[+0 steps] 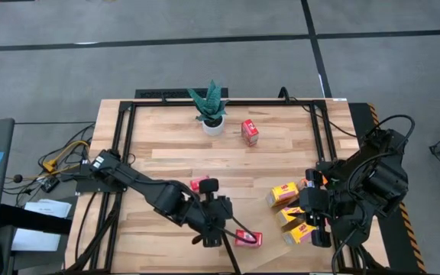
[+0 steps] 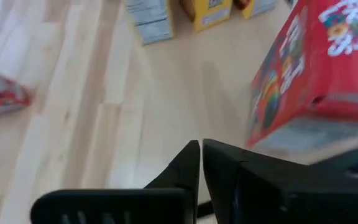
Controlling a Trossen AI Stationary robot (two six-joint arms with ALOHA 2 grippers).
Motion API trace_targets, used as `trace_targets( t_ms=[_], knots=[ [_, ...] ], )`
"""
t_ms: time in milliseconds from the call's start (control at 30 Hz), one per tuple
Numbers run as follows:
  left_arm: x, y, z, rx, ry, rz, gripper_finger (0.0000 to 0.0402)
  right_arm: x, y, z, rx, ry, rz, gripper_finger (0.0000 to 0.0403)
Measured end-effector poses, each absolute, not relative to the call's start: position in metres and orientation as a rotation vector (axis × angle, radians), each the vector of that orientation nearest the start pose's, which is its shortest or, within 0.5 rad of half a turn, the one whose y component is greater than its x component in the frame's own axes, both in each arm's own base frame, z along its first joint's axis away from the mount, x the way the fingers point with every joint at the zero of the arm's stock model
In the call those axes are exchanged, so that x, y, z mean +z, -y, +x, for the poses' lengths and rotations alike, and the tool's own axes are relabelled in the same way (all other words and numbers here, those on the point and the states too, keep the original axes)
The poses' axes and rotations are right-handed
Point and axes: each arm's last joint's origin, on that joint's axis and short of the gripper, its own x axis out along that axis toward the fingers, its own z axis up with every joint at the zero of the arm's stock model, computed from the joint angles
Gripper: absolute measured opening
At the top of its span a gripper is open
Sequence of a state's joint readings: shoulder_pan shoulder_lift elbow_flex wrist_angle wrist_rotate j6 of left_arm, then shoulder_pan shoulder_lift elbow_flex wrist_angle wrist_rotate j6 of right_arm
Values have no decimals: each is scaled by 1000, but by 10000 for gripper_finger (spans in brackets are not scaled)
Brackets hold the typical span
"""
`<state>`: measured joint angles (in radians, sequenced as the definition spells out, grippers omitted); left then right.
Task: Stack cereal on shelf
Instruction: Put the middle red cereal box on the shelf
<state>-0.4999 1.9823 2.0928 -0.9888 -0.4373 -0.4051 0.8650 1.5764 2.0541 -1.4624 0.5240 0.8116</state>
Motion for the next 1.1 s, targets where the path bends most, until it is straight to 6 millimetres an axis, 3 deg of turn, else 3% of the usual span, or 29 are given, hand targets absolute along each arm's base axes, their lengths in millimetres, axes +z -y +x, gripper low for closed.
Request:
trace_targets(
  t_ms=[267,1100],
  knots=[
    [344,199,385,47,-745,-90,8,456,-191,182,-13,-808,135,118],
    [355,214,391,-112,-641,-230,0,457,-192,182,-21,-797,181,118]
  ],
)
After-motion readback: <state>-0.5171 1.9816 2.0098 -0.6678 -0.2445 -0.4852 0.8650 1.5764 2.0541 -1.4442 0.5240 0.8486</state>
